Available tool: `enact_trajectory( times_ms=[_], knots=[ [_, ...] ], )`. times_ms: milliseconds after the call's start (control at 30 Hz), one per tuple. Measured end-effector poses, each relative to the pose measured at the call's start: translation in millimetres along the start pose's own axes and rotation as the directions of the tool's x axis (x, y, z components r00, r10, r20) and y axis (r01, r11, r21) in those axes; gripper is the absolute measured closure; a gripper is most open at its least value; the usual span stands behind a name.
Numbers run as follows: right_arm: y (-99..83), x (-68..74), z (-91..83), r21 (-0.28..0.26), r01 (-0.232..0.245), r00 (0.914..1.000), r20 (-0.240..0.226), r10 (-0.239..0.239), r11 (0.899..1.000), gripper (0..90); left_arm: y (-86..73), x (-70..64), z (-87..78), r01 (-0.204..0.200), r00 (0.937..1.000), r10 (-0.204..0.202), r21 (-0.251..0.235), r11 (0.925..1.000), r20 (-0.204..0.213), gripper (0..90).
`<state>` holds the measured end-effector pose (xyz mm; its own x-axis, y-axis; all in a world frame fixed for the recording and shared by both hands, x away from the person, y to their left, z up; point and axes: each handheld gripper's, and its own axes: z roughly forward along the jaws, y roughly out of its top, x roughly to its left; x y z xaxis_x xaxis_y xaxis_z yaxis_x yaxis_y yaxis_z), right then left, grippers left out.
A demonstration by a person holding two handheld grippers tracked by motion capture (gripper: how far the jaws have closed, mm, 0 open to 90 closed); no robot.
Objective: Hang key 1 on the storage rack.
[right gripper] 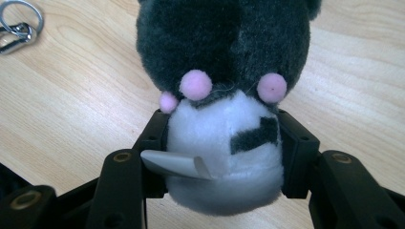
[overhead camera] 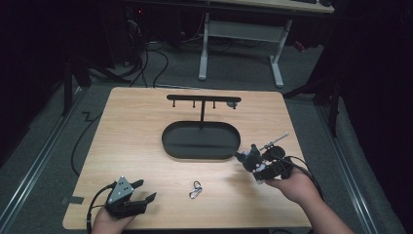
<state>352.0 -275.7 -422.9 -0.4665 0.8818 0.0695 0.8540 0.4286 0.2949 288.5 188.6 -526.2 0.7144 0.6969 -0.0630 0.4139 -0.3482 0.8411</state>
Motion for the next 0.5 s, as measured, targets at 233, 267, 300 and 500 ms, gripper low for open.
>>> enact_trajectory(
  times_ms=[233,267,300,500],
  knots=[
    [7.8,0.4,-9.5,-0.007,0.004,1.0,0.003,-0.004,1.0,49.1,0.0,-0.1,0.0,0.0,1.0,0.0,0.0,1.0,0.0,33.0],
    [9.0,0.6,-10.5,-0.008,0.005,1.0,0.004,-0.005,1.0,49.1,0.0,-0.1,-0.1,0.0,1.0,0.0,0.0,1.0,0.0,33.0],
    [10.3,1.1,-11.6,-0.006,-0.001,1.0,0.001,0.001,1.0,49.2,0.0,-0.1,-0.1,0.0,1.0,0.0,0.0,1.0,0.0,33.0],
    [17.9,1.4,-16.5,-0.009,0.001,1.0,-0.006,-0.002,1.0,49.2,0.1,-0.3,-0.2,0.0,1.0,0.0,-0.002,1.0,0.001,33.0]
  ],
)
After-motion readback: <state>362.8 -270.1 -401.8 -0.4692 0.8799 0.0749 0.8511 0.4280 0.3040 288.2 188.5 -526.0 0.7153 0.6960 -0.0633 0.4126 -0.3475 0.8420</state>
